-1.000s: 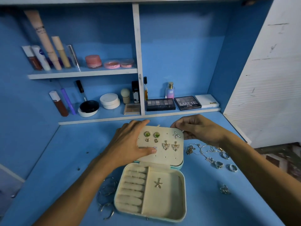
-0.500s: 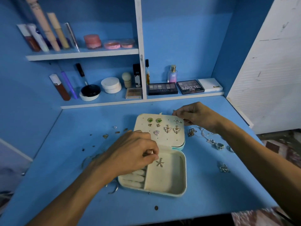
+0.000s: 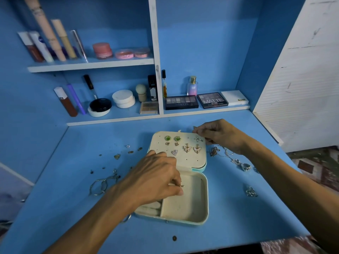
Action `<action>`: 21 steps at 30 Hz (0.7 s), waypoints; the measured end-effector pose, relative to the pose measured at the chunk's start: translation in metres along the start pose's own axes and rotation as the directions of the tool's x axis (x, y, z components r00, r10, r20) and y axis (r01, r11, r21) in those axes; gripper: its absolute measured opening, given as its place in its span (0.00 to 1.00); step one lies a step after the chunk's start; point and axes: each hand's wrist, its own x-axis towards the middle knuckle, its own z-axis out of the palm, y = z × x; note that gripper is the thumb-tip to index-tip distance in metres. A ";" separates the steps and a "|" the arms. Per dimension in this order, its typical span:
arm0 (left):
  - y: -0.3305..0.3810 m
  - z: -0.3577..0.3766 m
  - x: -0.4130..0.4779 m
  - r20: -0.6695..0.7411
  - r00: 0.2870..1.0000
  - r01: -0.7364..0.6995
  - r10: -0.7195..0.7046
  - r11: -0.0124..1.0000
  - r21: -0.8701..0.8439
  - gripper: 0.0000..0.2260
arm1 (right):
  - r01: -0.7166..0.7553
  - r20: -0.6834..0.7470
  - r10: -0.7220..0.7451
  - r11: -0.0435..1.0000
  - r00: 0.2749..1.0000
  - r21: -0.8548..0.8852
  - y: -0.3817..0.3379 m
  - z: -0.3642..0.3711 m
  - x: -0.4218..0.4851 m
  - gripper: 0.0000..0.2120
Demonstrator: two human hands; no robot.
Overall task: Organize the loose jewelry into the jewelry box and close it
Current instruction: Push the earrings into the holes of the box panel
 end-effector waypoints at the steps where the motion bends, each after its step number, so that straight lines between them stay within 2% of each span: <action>1: 0.000 0.000 0.000 -0.001 1.000 0.003 -0.003 1.000 -0.010 0.15 | -0.001 0.002 0.001 1.000 1.000 0.005 0.000 0.000 0.000 0.09; 9: 0.000 0.007 -0.003 -0.085 0.996 -0.026 0.024 0.999 -0.025 0.10 | 0.017 0.025 -0.017 1.000 1.000 -0.001 0.000 -0.002 0.001 0.10; 15: 0.002 0.015 -0.005 -0.254 0.965 0.019 -0.073 0.978 -0.208 0.11 | 0.029 0.008 -0.029 0.999 1.000 0.022 -0.003 -0.002 -0.002 0.10; 18: 0.004 0.015 -0.003 -0.318 0.928 0.054 -0.195 0.913 -0.404 0.07 | 0.048 -0.009 -0.047 0.996 0.999 0.079 -0.005 -0.002 -0.005 0.10; 21: 0.002 0.011 0.002 -0.371 0.881 0.059 -0.293 0.847 -0.528 0.06 | 0.068 -0.010 -0.068 0.991 0.998 0.116 -0.011 -0.002 -0.011 0.11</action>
